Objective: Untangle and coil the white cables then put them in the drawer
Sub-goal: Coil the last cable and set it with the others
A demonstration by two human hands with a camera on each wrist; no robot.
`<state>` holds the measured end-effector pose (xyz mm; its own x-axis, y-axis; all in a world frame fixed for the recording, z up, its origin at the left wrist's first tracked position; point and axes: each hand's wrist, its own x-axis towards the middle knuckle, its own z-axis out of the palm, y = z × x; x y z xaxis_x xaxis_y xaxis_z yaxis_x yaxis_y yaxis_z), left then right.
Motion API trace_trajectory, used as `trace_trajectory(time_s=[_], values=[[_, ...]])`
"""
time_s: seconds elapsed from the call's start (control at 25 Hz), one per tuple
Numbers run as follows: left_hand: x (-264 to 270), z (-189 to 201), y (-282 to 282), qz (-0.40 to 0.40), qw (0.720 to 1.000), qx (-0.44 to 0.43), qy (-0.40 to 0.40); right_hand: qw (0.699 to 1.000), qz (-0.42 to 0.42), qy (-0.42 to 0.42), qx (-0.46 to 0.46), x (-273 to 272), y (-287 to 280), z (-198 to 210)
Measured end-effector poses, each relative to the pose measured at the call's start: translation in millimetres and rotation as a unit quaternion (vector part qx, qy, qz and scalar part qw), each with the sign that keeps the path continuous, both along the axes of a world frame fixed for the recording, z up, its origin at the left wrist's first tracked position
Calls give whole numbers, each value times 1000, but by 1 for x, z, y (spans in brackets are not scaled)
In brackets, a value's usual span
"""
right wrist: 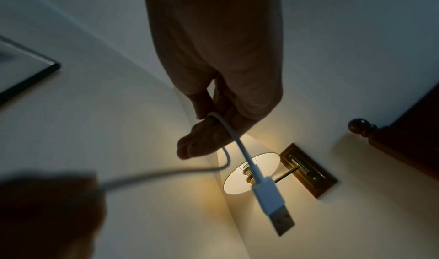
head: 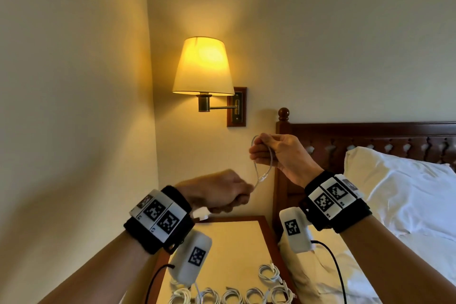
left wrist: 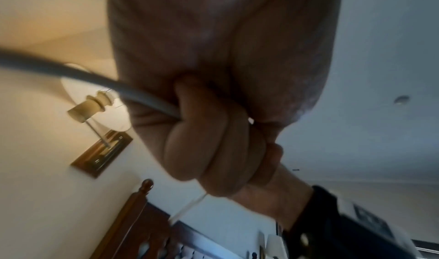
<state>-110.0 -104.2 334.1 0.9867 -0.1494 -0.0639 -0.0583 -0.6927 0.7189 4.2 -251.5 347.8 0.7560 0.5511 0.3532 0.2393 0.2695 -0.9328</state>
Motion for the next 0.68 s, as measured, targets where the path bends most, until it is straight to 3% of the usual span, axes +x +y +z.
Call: trace_trajectory(time_s=[0.16, 0.28, 0.36, 0.52, 0.68], values=[[-3, 33, -11, -12, 987, 43, -155, 993, -30, -94, -71, -14, 5, -6], [10, 34, -4, 19, 934, 134, -331, 990, -18, -117, -73, -20, 5, -8], [21, 29, 5, 52, 895, 145, -418, 994, 1, -95, -54, -25, 5, -8], [37, 13, 20, 96, 867, 114, -476, 999, 37, -22, -12, -30, 8, -10], [47, 1, 29, 126, 877, 50, -462, 994, 92, 55, -4, -30, 6, -8]])
